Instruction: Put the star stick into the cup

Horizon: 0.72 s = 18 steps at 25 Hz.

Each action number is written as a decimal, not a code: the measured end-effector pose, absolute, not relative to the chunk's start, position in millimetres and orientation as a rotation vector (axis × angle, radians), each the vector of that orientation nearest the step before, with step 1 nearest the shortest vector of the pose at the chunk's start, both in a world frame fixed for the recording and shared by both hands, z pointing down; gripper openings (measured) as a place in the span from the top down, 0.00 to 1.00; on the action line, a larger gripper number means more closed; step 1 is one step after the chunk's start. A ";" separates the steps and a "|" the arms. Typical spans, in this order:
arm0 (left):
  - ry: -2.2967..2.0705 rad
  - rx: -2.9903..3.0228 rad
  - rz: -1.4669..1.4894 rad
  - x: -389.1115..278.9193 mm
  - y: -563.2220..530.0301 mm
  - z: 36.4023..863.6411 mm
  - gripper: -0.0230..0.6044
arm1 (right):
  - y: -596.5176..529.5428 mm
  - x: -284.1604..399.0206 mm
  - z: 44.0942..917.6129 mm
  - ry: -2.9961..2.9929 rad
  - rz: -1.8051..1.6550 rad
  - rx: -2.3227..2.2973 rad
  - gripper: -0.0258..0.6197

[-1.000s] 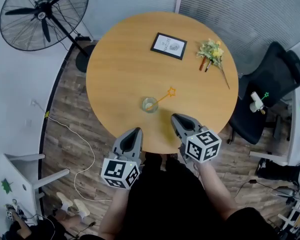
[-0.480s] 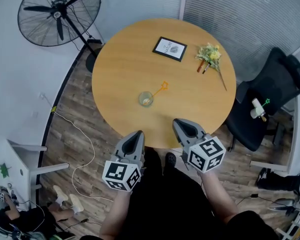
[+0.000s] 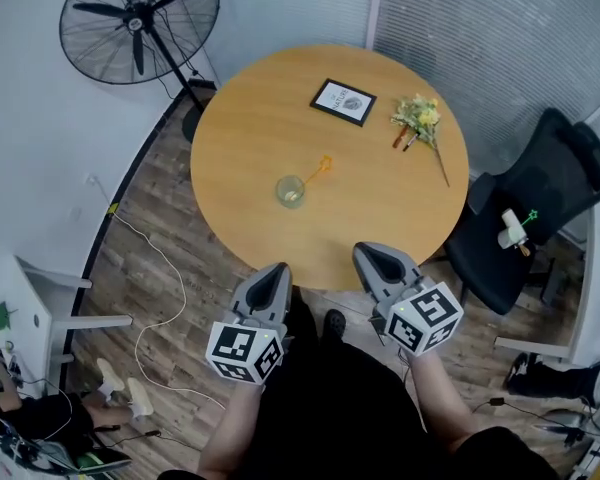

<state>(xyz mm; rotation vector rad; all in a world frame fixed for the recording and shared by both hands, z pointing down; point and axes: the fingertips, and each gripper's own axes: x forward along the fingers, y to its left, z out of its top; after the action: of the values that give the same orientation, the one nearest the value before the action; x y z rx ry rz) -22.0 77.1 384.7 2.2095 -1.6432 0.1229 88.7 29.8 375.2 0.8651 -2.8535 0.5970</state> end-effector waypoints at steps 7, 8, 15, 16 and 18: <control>-1.699 2.173 0.114 -27.7 87.2 383.2 0.96 | 38.6 93.4 364.7 -2.888 0.551 0.828 0.95; -1.700 2.173 0.115 -25.7 87.1 382.4 0.96 | 38.9 95.1 364.3 -2.888 0.548 0.826 0.95; -1.695 2.201 0.138 -16.7 79.8 374.8 0.96 | 39.0 99.4 365.3 -2.897 0.551 0.809 0.95; -1.693 2.203 0.144 -16.1 78.9 374.5 0.96 | 38.8 99.6 365.9 -2.898 0.556 0.807 0.95; -1.688 2.207 0.158 -14.4 78.0 374.2 0.96 | 38.4 100.3 367.7 -2.899 0.567 0.806 0.95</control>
<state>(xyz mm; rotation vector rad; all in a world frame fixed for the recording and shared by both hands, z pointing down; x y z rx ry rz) -14.4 78.0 374.2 2.2069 -1.6882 0.1583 100.3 38.4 367.7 0.8062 -2.8987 0.5668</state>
